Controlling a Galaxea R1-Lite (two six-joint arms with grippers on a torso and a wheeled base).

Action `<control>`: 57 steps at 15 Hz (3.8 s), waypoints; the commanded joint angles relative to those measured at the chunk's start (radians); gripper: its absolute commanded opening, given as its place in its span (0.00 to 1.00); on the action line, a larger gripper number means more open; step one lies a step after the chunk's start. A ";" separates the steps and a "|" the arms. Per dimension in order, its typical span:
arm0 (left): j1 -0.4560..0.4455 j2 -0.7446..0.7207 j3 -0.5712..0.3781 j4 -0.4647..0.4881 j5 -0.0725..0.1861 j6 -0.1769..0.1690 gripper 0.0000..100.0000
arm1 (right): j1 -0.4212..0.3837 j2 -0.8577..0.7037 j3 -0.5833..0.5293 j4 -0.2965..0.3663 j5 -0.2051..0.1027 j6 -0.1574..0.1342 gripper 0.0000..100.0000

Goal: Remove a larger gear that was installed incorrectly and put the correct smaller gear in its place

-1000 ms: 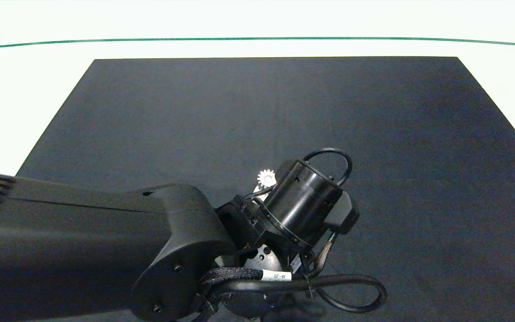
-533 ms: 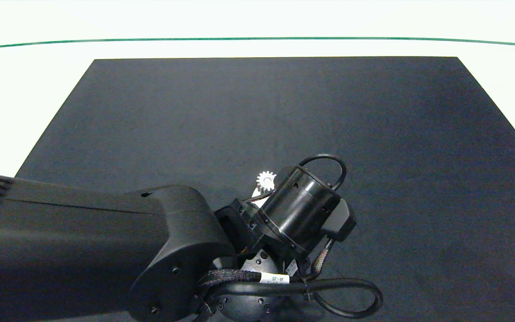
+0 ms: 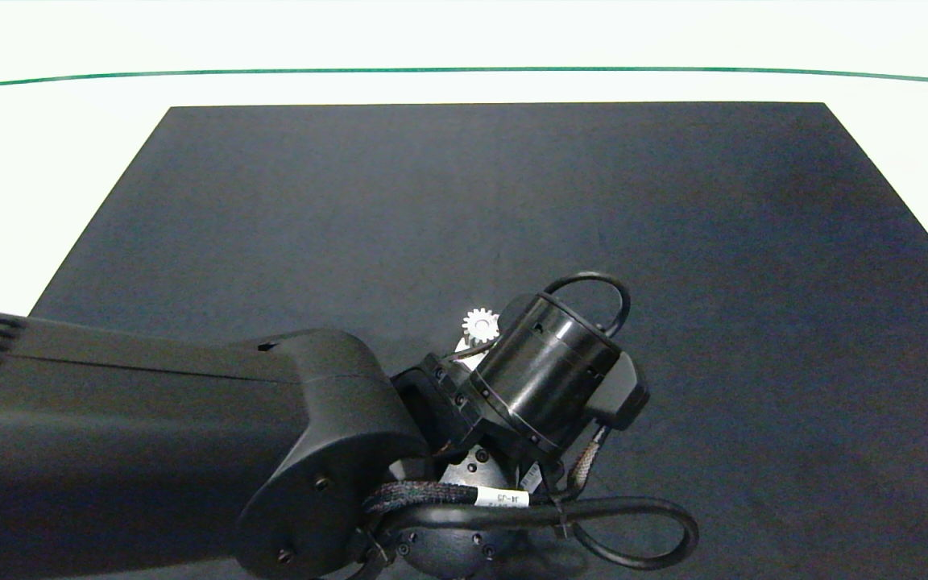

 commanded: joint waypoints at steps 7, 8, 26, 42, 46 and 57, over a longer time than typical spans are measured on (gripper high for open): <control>0.001 0.011 -0.005 0.002 0.003 0.002 1.00 | 0.000 -0.002 0.001 0.002 0.003 -0.001 1.00; 0.001 0.011 -0.005 0.002 0.003 0.002 1.00 | 0.000 -0.002 0.003 0.002 0.001 -0.001 1.00; 0.003 -0.124 -0.069 0.183 0.003 -0.017 1.00 | -0.001 -0.007 -0.002 0.002 0.001 0.000 1.00; 0.040 -0.075 -0.127 0.179 0.005 0.101 1.00 | -0.001 -0.006 -0.006 0.002 0.003 0.002 1.00; 0.040 -0.061 -0.126 0.156 0.005 0.112 1.00 | -0.001 -0.006 -0.006 0.002 0.001 0.002 1.00; 0.069 -0.034 -0.121 0.121 0.005 0.161 1.00 | -0.003 -0.009 -0.003 0.002 0.001 0.002 1.00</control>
